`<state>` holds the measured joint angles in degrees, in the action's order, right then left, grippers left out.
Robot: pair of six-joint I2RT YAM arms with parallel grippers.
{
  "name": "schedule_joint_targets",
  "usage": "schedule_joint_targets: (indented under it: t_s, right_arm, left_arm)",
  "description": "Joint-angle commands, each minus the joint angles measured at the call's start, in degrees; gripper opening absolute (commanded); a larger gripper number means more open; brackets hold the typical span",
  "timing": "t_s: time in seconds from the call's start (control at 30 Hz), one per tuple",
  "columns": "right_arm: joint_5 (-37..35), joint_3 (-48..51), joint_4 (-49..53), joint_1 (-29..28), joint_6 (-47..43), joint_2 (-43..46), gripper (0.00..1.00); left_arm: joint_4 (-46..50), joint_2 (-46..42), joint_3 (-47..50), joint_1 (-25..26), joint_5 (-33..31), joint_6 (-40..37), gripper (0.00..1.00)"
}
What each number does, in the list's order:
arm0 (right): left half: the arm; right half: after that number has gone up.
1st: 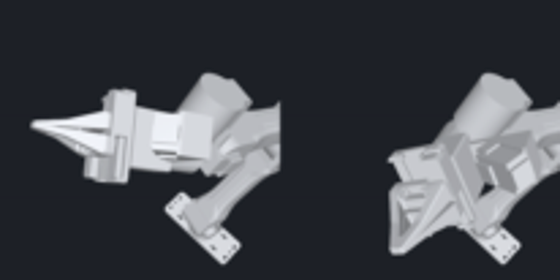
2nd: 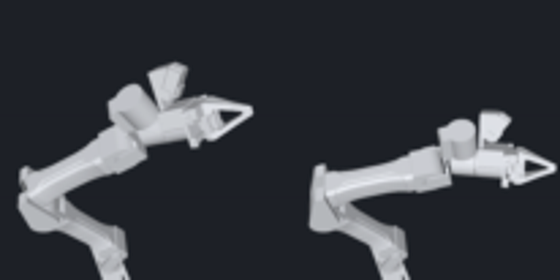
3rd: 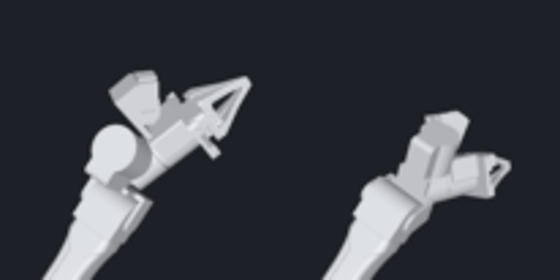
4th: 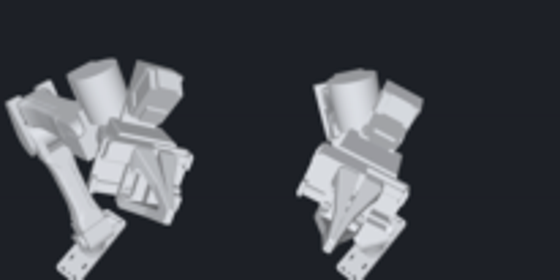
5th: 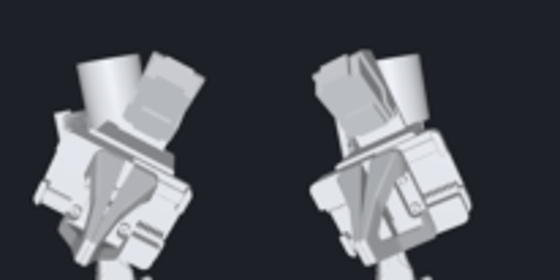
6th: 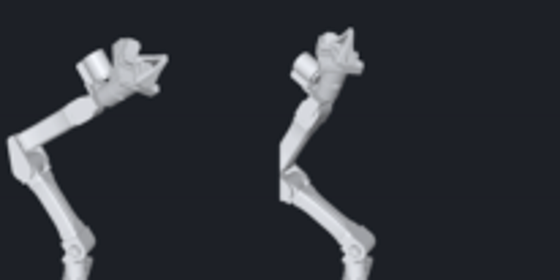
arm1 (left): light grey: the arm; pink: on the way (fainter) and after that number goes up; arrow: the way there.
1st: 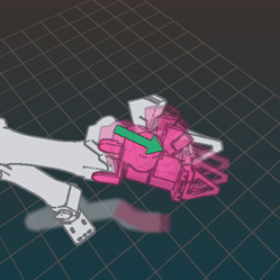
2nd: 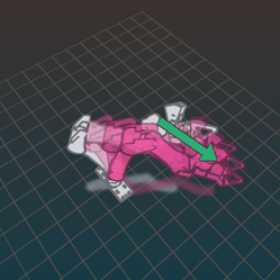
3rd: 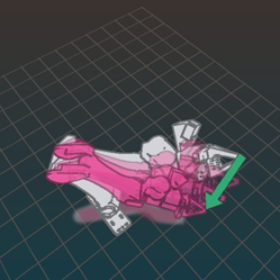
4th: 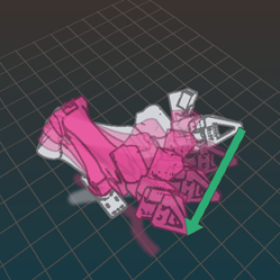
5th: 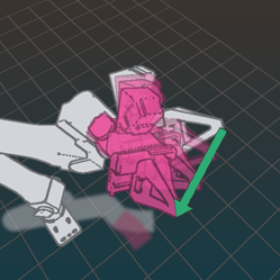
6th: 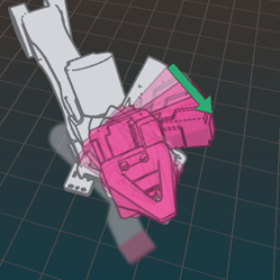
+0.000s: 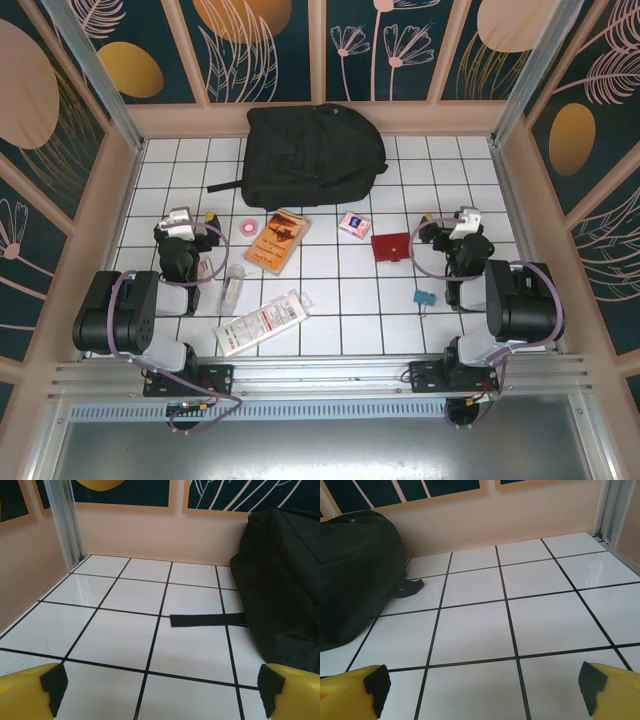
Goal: Pack books, pencil case, and school supplies into a backpack
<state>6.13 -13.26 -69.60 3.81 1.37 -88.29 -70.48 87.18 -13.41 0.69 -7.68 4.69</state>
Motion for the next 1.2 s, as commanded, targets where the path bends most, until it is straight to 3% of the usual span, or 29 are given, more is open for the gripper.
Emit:
schedule_joint_targets:
  t_s: [0.0, 0.63, 0.73, 0.83, 0.93, 1.07, 1.17]
  right_arm:
    - [1.2, -0.4, -1.5, 0.1, -0.8, 0.1, 0.99]
    - [1.1, -0.2, -1.7, -0.1, -0.8, 0.1, 0.99]
    - [4.7, 0.3, -2.2, 0.0, -2.2, 0.9, 0.99]
    - [4.3, -1.8, 8.5, -1.4, -3.5, 8.1, 0.99]
    - [0.3, -5.7, 19.0, -6.5, -4.8, 17.7, 0.99]
    - [-6.7, -9.2, 27.1, -22.4, -8.5, 31.1, 0.99]
    - [-11.4, -15.1, 36.1, -35.1, -12.1, 35.9, 0.99]
  left_arm:
    - [-2.3, -0.1, -0.1, -0.4, 0.8, -0.6, 0.99]
    - [-1.9, 0.0, -0.3, -0.2, 0.6, -0.6, 0.99]
    - [-2.6, -0.6, 0.0, 0.1, -0.4, -0.9, 0.99]
    - [13.4, -9.9, -4.8, 2.2, 0.5, -3.7, 0.99]
    - [16.9, -20.7, -7.1, 4.0, 1.9, 0.0, 0.99]
    - [31.2, -31.9, -14.4, 8.2, 0.3, 8.7, 0.99]
    - [41.9, -35.8, -20.1, 10.1, 6.7, 21.1, 0.98]
